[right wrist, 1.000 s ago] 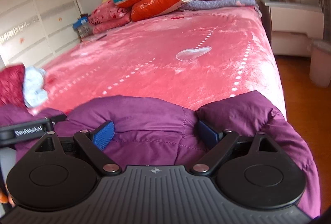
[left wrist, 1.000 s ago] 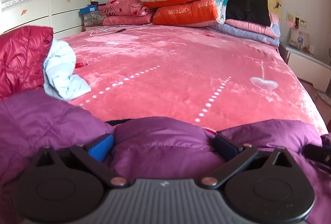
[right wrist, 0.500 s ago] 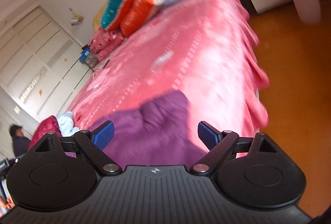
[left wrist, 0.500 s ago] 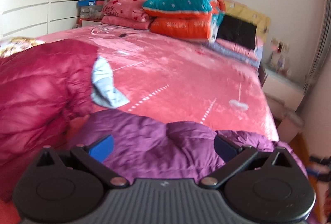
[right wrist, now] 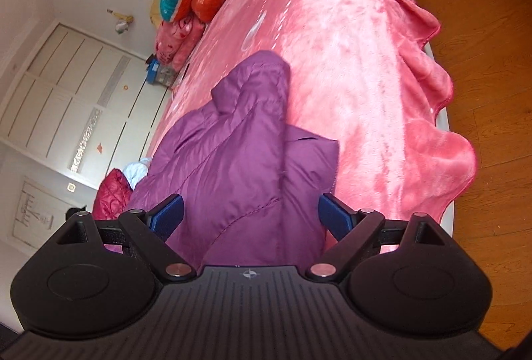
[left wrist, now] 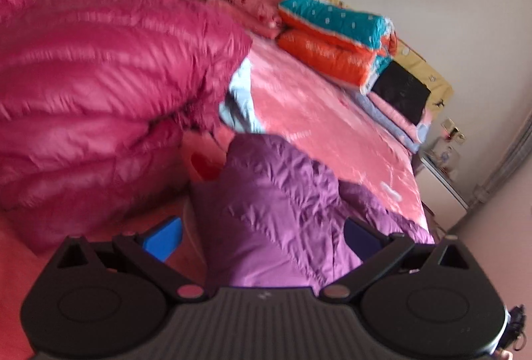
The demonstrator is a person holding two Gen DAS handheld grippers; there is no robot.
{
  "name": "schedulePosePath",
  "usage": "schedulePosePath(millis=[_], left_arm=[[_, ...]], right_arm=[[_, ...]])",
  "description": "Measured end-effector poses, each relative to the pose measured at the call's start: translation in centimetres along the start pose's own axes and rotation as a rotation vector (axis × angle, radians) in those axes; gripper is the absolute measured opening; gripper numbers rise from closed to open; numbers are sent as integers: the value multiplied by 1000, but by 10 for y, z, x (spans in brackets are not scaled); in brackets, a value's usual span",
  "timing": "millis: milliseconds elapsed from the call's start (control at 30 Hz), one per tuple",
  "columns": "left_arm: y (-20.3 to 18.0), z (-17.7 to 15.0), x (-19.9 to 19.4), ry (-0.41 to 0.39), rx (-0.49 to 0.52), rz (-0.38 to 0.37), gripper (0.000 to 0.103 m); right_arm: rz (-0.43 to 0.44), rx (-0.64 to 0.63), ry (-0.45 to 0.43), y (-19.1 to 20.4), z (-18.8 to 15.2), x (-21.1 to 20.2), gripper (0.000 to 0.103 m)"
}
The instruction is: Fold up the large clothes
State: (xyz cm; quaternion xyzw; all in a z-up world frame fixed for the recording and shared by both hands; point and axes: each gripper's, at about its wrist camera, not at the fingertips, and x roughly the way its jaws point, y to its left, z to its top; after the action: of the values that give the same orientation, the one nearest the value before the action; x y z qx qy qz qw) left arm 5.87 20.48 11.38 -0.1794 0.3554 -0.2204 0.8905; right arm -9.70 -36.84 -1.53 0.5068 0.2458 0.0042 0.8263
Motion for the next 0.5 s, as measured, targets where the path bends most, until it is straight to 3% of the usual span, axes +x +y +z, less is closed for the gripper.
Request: schedulePosePath(millis=[233, 367, 500], left_arm=[[19, -4, 19, 88, -49, -57, 102], [22, -11, 38, 165, -35, -21, 102], [26, -13, 50, 200, -48, -11, 103]], right_arm=[[-8, -17, -5, 7, -4, 9, 103], [32, -7, -22, 13, -6, 9, 103], [-30, -38, -24, 15, -8, 16, 103]])
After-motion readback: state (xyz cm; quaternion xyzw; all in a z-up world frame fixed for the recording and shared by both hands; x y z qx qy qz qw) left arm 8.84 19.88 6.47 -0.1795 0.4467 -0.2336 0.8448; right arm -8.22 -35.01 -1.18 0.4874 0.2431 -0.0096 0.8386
